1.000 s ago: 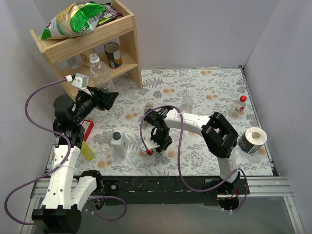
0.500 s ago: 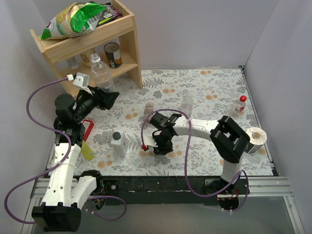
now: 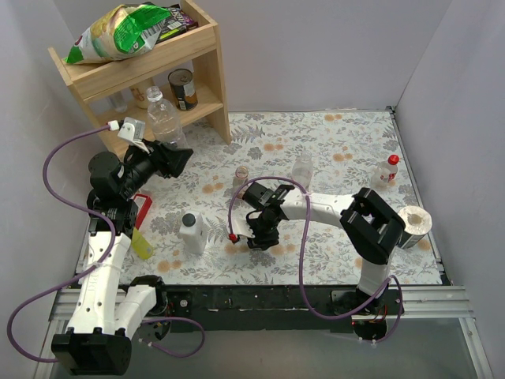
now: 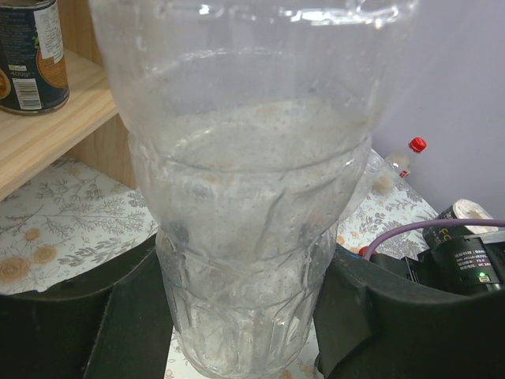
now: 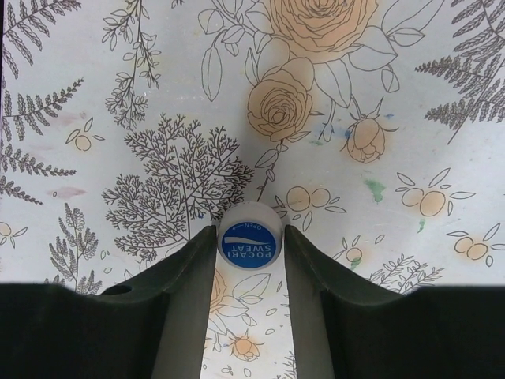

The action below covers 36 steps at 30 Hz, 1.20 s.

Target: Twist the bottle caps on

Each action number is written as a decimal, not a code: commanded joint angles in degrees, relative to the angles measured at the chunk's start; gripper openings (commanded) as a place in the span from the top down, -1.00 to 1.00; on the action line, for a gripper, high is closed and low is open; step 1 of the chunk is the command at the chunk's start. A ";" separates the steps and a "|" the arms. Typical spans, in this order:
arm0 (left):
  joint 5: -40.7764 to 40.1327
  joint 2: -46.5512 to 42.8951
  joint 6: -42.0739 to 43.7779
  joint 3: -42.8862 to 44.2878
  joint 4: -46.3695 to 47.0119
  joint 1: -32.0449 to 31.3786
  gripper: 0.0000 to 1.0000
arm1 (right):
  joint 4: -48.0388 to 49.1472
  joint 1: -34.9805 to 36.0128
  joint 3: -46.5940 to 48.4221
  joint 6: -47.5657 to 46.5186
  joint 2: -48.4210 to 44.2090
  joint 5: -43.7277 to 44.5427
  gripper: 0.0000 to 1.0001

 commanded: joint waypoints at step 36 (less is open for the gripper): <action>14.90 4.53 30.94 -27.53 15.96 -33.89 1.00 | -32.56 -12.07 35.77 9.41 -29.19 -18.70 0.52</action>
